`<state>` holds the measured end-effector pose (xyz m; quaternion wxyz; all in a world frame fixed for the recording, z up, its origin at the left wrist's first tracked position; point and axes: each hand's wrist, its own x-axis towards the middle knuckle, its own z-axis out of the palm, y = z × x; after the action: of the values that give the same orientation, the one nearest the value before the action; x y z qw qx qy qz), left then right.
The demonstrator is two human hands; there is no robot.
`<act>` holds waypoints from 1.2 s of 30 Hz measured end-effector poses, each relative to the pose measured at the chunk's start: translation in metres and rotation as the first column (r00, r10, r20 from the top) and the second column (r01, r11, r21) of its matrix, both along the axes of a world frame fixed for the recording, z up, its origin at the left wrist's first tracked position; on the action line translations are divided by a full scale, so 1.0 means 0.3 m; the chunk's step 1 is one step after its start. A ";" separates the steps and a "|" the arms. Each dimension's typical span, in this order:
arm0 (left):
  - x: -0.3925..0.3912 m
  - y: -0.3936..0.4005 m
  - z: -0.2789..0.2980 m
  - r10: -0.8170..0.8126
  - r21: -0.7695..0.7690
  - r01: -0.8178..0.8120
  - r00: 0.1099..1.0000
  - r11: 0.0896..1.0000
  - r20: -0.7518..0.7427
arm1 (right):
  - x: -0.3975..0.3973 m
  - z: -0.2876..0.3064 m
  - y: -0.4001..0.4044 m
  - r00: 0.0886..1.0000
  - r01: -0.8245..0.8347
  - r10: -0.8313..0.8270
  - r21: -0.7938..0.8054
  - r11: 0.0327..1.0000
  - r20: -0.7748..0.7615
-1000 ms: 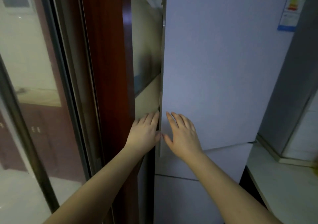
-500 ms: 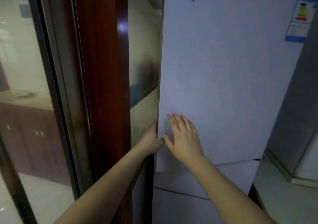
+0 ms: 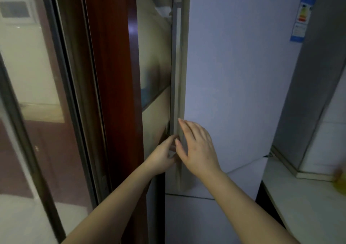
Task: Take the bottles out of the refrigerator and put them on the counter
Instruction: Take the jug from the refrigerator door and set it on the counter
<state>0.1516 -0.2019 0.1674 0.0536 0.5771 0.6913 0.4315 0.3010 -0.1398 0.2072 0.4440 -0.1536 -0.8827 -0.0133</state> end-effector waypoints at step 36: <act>0.659 -0.008 -0.095 0.090 -0.015 -0.119 0.823 0.993 -0.560 | 0.766 -0.081 -0.128 0.988 0.154 -0.151 -0.082 0.985 0.044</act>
<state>0.3492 -0.2041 0.1390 -0.1601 0.6377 0.7177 0.2292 0.5308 -0.1783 0.1830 0.4182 -0.2390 -0.8763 -0.0126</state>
